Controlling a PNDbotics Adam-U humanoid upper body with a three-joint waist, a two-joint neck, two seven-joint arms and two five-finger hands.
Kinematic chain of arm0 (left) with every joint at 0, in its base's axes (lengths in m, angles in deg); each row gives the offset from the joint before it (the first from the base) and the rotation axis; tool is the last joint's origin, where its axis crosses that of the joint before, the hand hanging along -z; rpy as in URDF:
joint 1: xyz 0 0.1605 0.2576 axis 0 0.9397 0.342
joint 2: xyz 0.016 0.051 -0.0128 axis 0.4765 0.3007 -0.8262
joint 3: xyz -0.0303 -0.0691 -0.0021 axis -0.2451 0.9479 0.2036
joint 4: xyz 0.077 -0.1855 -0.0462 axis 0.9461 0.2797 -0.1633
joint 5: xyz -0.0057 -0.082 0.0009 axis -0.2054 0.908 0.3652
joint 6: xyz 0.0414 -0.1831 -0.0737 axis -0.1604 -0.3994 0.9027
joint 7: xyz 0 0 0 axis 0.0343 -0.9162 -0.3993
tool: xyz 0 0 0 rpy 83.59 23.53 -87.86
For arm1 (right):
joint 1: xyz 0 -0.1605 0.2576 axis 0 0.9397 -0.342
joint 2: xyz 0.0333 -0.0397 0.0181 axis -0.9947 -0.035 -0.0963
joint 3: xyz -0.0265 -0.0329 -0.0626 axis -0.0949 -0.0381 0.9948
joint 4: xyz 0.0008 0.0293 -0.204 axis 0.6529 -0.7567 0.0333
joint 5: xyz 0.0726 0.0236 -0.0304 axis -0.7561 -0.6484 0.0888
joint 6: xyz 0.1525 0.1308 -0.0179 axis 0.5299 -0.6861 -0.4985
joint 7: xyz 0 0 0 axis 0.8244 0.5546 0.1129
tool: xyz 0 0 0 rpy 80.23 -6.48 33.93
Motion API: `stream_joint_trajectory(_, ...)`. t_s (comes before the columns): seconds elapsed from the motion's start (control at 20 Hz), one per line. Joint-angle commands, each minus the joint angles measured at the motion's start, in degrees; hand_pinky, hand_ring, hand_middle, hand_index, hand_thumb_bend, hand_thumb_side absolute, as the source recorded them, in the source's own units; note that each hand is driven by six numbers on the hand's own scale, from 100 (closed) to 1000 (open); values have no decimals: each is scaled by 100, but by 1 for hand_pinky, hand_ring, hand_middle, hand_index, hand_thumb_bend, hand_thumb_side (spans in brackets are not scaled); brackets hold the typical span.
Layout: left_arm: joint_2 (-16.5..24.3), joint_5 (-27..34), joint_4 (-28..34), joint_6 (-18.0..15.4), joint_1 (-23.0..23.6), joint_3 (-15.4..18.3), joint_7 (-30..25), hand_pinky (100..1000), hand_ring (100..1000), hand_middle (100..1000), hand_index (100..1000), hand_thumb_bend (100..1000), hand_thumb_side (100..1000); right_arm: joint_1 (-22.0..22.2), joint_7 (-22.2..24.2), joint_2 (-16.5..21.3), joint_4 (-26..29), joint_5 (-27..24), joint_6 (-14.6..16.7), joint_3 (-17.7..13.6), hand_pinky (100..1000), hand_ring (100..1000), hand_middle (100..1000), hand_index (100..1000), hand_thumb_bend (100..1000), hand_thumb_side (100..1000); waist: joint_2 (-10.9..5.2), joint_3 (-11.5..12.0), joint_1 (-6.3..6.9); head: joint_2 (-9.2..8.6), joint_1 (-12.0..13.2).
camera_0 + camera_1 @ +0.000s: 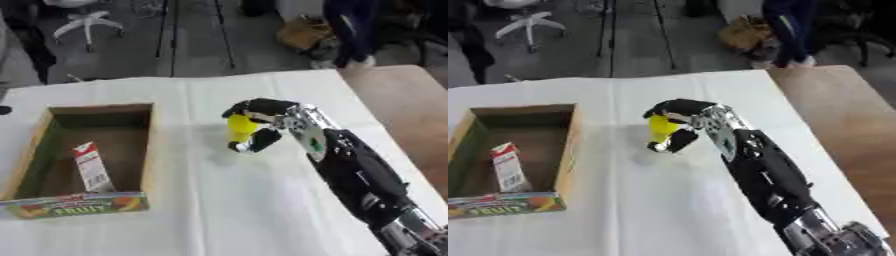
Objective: Pick up objects on the table and place them in the box.
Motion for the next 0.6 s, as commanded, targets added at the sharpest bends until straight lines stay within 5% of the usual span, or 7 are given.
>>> stream_joint_trajectory(0.05,61,14,86,-5,-91,7,1,637,843,688,783,388,1000,-70,-84,56,15,7,-88,-51,263,478,815,913,210,329,-63,-6,19,-60,-21)
stream_joint_trajectory(0.2,60,14,86,-3,-94,7,5,637,843,689,783,388,1000,-66,-217,59,48,20,-186,-53,104,357,794,896,162,283,-67,-11,20,-71,-23)
stream_joint_trajectory(0.6,59,14,86,-1,-96,6,10,636,844,690,783,389,1000,-87,-580,66,182,-15,-246,-32,100,332,783,892,157,261,-76,-16,14,-81,-23)
